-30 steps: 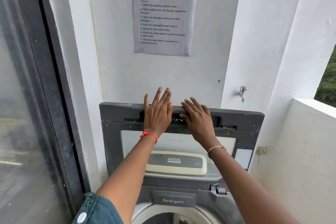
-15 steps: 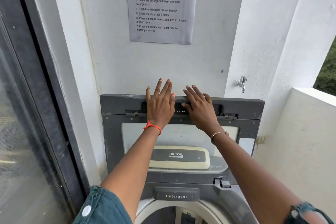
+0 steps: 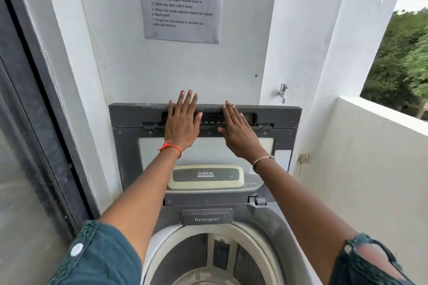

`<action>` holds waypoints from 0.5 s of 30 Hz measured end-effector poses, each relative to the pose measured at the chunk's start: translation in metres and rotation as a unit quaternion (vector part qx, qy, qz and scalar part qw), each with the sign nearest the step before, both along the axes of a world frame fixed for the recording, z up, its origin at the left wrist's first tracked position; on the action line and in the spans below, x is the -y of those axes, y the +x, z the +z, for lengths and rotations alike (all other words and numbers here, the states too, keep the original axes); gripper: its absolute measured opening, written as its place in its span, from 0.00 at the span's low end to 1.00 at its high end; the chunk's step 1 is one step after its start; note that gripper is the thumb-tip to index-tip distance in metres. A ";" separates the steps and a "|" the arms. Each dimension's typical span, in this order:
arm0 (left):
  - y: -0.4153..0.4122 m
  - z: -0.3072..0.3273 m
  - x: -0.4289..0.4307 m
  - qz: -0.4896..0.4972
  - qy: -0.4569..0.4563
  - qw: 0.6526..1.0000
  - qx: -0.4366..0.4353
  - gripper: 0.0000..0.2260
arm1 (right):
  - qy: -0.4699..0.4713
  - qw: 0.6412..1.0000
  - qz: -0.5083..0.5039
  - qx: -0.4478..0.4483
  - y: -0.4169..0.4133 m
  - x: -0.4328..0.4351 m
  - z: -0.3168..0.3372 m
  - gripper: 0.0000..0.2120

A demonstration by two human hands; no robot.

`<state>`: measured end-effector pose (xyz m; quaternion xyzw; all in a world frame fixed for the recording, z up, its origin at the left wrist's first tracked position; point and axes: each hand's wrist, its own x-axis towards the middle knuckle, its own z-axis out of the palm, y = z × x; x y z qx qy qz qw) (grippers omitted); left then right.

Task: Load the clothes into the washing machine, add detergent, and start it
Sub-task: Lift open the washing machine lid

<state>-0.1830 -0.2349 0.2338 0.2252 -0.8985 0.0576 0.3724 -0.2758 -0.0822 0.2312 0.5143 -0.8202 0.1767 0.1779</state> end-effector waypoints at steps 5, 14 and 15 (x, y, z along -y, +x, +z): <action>0.017 -0.029 -0.025 0.006 0.055 0.998 -0.017 0.28 | 0.028 0.995 -0.001 0.093 0.003 -0.060 -0.032 0.30; 0.005 -0.107 -0.151 -0.117 0.145 0.982 0.003 0.36 | -0.081 0.959 -0.128 0.238 0.028 -0.237 -0.110 0.31; -0.001 -0.114 -0.173 -0.148 0.136 0.979 0.012 0.37 | -0.087 0.951 -0.154 0.252 0.032 -0.262 -0.119 0.31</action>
